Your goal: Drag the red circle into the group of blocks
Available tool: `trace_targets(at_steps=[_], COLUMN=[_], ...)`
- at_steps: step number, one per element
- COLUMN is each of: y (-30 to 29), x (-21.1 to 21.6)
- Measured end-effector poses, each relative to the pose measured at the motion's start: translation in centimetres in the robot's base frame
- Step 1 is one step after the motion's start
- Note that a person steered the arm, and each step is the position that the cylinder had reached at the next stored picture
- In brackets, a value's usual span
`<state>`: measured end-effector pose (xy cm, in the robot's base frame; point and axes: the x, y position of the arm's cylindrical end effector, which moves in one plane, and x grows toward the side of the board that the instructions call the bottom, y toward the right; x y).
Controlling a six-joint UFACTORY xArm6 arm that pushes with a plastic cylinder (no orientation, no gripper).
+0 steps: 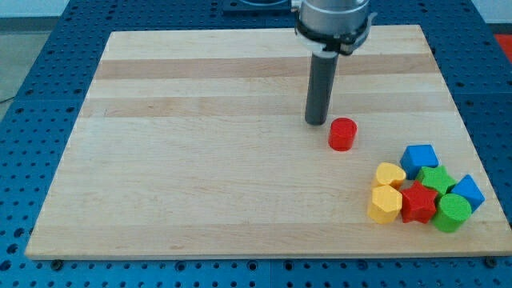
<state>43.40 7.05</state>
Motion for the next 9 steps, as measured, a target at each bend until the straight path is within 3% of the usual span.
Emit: trace_targets(at_steps=[2,4,5,9], y=[7.0,6.0,8.6,9.4], x=[3.6,1.5,0.3,4.7])
